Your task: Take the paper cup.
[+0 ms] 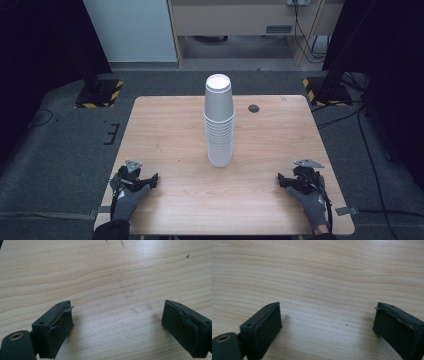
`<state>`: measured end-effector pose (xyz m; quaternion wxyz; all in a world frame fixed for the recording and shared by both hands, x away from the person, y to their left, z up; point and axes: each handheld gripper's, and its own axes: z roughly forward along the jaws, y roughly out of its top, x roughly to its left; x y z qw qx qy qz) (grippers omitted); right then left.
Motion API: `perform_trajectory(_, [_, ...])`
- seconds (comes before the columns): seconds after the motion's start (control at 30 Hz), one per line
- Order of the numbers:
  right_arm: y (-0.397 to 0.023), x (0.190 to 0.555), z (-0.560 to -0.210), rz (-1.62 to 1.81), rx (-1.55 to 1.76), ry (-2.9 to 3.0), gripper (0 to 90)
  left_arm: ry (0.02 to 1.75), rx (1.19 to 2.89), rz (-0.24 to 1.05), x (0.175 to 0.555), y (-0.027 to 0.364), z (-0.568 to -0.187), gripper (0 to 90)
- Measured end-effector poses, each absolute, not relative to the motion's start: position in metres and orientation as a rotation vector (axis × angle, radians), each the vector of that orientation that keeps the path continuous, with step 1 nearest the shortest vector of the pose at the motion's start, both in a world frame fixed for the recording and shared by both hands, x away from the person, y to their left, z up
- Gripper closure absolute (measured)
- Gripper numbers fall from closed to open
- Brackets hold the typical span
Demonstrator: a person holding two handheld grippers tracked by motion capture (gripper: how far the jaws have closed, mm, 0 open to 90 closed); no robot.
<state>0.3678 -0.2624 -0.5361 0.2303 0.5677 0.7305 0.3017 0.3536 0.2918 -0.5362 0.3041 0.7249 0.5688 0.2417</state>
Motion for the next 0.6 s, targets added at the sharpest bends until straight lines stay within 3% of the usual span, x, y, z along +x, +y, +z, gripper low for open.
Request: perform_trajectory(0.6, [-0.26,0.35,-0.5,1.093,1.464,1.889,11.8,1.502,1.931,0.632,0.354,0.291,-0.536,6.6])
